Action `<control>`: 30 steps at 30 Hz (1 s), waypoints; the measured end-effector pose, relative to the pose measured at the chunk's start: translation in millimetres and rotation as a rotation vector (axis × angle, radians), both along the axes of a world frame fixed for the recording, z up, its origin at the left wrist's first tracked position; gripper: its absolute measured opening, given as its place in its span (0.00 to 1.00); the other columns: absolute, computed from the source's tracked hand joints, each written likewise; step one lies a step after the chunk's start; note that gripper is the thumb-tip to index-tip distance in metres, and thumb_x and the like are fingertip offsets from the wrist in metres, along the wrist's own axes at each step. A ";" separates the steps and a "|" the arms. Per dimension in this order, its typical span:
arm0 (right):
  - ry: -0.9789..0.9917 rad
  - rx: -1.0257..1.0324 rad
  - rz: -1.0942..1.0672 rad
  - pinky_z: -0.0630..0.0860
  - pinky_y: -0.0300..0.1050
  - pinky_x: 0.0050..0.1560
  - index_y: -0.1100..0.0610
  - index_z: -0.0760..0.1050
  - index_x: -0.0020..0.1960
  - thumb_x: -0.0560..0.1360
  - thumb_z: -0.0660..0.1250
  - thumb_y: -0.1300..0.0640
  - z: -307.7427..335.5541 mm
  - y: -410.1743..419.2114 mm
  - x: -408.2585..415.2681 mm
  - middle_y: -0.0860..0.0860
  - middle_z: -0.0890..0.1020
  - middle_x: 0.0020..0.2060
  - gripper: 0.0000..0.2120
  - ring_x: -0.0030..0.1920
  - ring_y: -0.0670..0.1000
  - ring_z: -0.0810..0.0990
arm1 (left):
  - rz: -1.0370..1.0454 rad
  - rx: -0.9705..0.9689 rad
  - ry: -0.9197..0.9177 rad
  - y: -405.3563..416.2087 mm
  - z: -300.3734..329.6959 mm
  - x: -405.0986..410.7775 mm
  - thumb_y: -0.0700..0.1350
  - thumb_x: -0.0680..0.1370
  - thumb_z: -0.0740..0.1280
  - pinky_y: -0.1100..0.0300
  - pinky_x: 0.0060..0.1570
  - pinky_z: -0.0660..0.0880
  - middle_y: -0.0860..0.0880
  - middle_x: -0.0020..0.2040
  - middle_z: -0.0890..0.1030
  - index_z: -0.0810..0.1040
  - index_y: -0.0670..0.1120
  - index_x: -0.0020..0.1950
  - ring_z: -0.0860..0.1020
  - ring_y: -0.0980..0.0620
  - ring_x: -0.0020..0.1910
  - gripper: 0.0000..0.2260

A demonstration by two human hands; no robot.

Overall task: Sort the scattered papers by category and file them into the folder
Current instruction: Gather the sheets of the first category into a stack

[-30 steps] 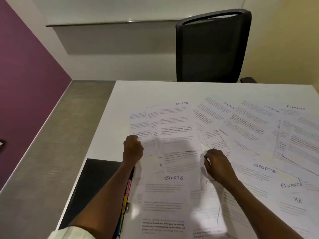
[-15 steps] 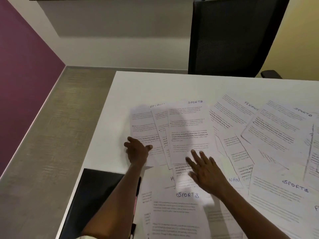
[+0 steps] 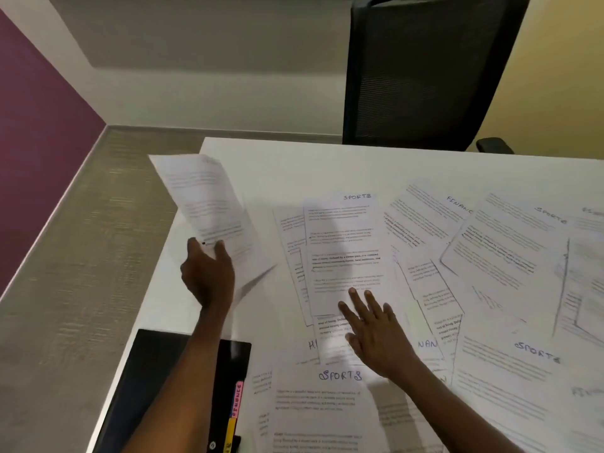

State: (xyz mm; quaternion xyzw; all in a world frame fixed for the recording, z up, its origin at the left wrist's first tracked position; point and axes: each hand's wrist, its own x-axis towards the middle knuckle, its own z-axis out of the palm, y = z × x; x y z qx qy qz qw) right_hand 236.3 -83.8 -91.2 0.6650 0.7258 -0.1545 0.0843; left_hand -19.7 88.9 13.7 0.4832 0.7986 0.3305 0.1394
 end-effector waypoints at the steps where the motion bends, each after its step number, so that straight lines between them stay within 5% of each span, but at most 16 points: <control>1: 0.013 -0.028 -0.010 0.72 0.64 0.62 0.50 0.62 0.76 0.78 0.52 0.42 0.9 1.1 0.6 0.56 0.60 0.77 0.28 0.73 0.63 0.64 | 0.000 0.084 0.012 3.0 14.1 9.0 0.44 0.79 0.68 0.47 0.49 0.74 0.36 0.54 0.82 0.74 0.36 0.56 0.80 0.34 0.52 0.12; 4: 0.111 -0.053 -0.018 0.74 0.63 0.62 0.52 0.66 0.74 0.78 0.55 0.42 17.1 8.2 -0.5 0.55 0.62 0.76 0.27 0.73 0.62 0.65 | -0.032 0.246 -0.054 8.8 48.6 36.3 0.47 0.78 0.69 0.54 0.52 0.71 0.39 0.56 0.82 0.75 0.37 0.58 0.79 0.36 0.51 0.16; 8: 0.458 0.054 -0.303 0.70 0.51 0.66 0.58 0.69 0.71 0.79 0.63 0.47 45.2 32.6 22.2 0.54 0.73 0.70 0.25 0.69 0.55 0.71 | -0.226 0.305 -0.369 0.8 77.7 63.1 0.45 0.74 0.75 0.76 0.45 0.73 0.46 0.57 0.81 0.74 0.39 0.61 0.78 0.54 0.51 0.20; 13: 0.362 0.351 -0.642 0.73 0.49 0.52 0.62 0.78 0.56 0.76 0.66 0.57 58.3 87.7 115.1 0.57 0.82 0.52 0.12 0.55 0.58 0.78 | -0.369 0.155 -0.813 -20.2 68.5 84.1 0.43 0.75 0.74 0.45 0.56 0.79 0.48 0.61 0.82 0.74 0.45 0.66 0.81 0.46 0.59 0.21; 16: 0.258 0.331 -0.732 0.72 0.48 0.52 0.63 0.78 0.55 0.75 0.66 0.58 61.7 120.4 173.5 0.60 0.81 0.52 0.12 0.55 0.60 0.78 | -0.439 0.079 -1.023 -28.5 61.5 100.6 0.38 0.79 0.69 0.46 0.61 0.77 0.46 0.65 0.80 0.72 0.46 0.71 0.79 0.46 0.64 0.21; 22: 0.136 0.230 -0.789 0.72 0.53 0.58 0.65 0.71 0.62 0.74 0.71 0.54 57.1 169.7 229.2 0.62 0.75 0.58 0.22 0.61 0.62 0.72 | -0.469 -0.232 -1.002 -40.3 8.3 121.7 0.38 0.80 0.67 0.46 0.56 0.78 0.48 0.60 0.83 0.74 0.47 0.67 0.82 0.45 0.59 0.16; 30: -0.045 0.054 -0.742 0.68 0.53 0.61 0.64 0.66 0.66 0.68 0.75 0.41 42.2 198.1 238.3 0.61 0.72 0.62 0.38 0.64 0.60 0.68 | -0.465 -0.493 -0.651 -42.7 -68.4 117.2 0.36 0.78 0.69 0.51 0.59 0.76 0.49 0.61 0.81 0.73 0.46 0.66 0.80 0.47 0.59 0.17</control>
